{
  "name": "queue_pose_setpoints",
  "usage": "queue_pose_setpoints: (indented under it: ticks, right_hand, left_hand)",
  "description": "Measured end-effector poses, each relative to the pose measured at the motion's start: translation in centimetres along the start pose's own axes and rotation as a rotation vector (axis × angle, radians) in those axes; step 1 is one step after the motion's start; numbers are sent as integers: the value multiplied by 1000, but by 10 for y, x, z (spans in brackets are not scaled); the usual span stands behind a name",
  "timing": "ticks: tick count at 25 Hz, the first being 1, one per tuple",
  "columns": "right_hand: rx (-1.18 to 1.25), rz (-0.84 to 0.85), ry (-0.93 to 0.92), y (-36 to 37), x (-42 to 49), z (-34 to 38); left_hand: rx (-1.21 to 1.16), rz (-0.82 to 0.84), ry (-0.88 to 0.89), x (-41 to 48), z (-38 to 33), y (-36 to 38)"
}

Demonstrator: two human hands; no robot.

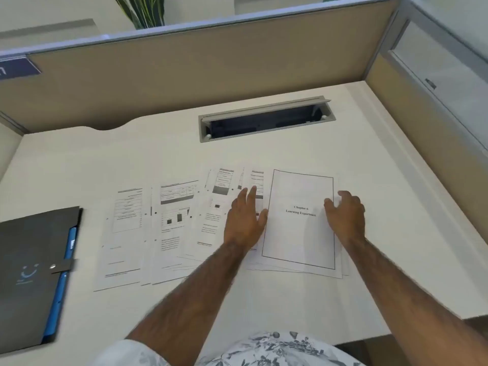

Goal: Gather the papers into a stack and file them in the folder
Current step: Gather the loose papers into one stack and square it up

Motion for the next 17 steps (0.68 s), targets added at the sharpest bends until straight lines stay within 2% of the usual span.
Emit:
queue_pose_setpoints:
  ticks: [3,6,11,14,17]
  right_hand:
    - [75,56,61,1,8,0]
    - [128,127,64,6,5,4]
    - [221,131,70,16,0,11]
    - [245,133,68,23,-3,16]
    - [279,143,81,29,-9,20]
  left_hand:
    - [-45,62,-114,10,-17,7]
    - [-54,105,-155,14,-20,13]
    - [138,-67,-302,11,-6,7]
    - [128,3,-396,8,8,7]
    - [133,27,-408,12,16,4]
Point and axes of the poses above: each hand's wrist, its own x-axis towards the middle knuckle, its own y-axis out of the palm, z = x × y, the point moved 2 cm from there along x, towards the middle knuckle, and after that the axes turned 15 degrees about x, right-handed, at the moved point
